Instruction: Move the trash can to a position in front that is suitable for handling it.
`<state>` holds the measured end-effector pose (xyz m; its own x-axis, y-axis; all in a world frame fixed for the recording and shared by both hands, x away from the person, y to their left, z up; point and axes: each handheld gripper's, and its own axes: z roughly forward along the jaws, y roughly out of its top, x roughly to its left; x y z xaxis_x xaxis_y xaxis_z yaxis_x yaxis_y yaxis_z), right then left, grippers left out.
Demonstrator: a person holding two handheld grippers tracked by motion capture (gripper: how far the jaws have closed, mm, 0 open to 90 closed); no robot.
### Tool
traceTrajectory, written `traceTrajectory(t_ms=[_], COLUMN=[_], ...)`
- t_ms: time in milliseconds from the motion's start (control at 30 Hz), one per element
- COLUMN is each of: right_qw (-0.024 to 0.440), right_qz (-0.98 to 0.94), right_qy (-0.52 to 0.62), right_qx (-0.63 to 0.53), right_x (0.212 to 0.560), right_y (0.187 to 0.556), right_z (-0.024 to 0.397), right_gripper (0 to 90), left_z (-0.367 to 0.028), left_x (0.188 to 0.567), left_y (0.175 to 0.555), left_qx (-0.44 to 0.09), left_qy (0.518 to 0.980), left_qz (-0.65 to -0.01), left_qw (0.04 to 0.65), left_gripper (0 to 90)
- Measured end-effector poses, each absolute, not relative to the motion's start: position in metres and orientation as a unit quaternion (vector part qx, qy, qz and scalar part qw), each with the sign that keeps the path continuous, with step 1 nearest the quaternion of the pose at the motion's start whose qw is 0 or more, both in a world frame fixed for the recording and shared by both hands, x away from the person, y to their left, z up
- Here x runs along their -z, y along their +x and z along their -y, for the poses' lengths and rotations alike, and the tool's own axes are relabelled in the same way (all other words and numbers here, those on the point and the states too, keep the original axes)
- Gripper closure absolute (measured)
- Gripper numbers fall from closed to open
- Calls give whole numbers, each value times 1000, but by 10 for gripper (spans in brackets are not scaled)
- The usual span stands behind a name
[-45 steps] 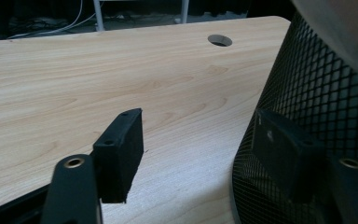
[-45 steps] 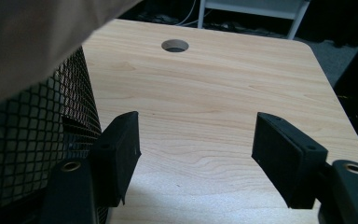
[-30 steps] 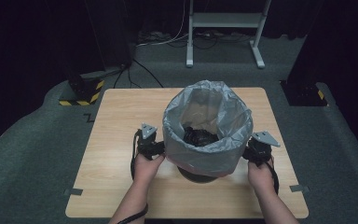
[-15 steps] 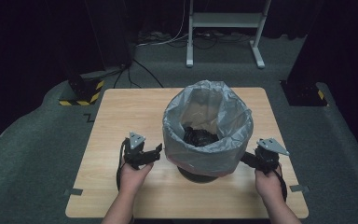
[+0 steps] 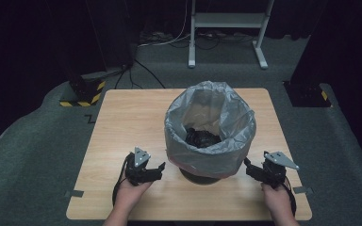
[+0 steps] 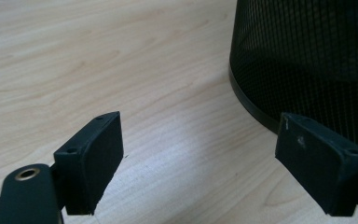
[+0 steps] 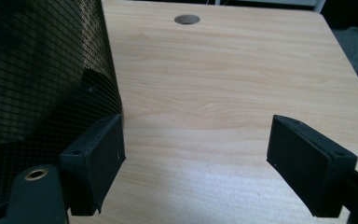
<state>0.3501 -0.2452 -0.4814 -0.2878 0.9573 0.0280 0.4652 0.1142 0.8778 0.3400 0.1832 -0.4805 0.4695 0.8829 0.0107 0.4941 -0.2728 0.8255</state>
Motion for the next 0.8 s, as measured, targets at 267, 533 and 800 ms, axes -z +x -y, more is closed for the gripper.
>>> traceTrajectory(t_ms=[267, 533, 800], right_qw=[280, 306, 324], right_qz=[-678, -679, -661], right_qy=[530, 504, 480], right_qx=[-427, -438, -477], right_x=[476, 466, 460], right_y=[349, 340, 336], right_z=[251, 249, 248], right_gripper=[146, 150, 143], left_z=[-187, -186, -192], left_x=[479, 470, 461], left_y=[340, 338, 332], left_qx=[-232, -239, -247], left_qy=[745, 739, 723], left_qz=[-451, -438, -438], left_qw=[433, 452, 474], left_gripper=[182, 173, 150])
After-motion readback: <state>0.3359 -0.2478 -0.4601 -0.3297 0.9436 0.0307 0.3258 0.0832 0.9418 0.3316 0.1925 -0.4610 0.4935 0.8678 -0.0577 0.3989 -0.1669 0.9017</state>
